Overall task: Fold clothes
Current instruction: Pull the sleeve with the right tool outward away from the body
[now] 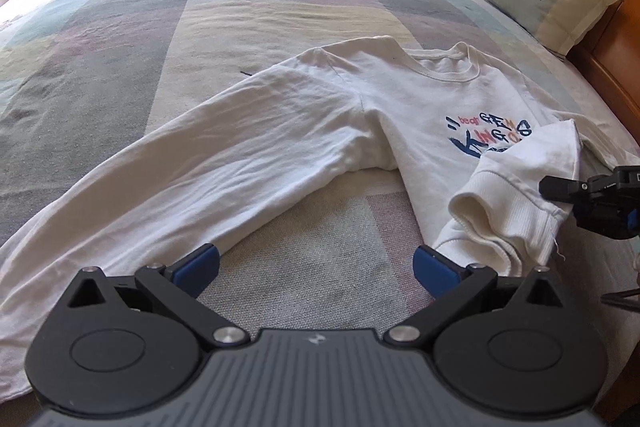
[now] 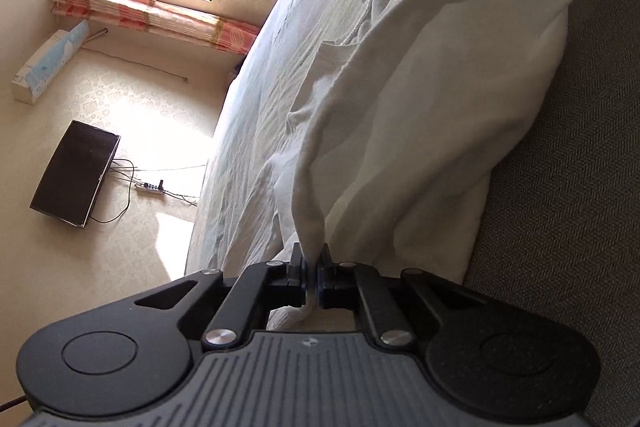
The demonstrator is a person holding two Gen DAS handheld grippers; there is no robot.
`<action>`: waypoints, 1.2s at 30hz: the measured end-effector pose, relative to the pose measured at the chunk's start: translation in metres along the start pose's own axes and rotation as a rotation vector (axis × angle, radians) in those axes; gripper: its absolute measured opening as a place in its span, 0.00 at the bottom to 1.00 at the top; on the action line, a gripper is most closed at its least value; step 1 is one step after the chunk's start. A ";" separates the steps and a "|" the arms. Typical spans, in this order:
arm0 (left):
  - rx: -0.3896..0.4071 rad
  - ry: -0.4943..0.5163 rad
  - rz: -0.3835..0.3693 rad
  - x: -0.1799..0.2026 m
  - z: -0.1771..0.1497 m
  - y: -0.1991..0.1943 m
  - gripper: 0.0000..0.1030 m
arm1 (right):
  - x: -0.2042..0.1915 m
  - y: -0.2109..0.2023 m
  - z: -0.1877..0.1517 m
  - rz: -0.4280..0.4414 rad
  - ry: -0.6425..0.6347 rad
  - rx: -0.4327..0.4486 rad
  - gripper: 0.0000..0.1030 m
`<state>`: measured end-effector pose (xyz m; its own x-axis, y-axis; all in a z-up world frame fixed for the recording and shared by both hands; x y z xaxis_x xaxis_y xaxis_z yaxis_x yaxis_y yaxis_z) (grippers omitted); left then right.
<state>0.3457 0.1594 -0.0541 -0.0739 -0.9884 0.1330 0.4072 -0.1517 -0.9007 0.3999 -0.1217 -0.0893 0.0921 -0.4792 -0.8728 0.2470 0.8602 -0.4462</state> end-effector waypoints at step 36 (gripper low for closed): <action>-0.016 0.147 -0.023 0.089 0.022 0.005 0.99 | 0.087 -0.267 -0.064 -0.563 0.206 0.226 0.18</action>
<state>0.3610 0.0703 -0.0377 -0.2162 -0.9719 0.0927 0.3890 -0.1728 -0.9049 0.2798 -0.3821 -0.0591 -0.2926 -0.7842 -0.5471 0.4032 0.4176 -0.8143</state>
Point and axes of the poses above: each gripper's, at about its wrist camera, not at the fingertips, and y roughly the way its jaws point, x to its right, z to its top, the point moved 6 cm from there along y, roughly the way its jaws point, and after that the axes turned 11 degrees about -x, right-handed, at the moved point
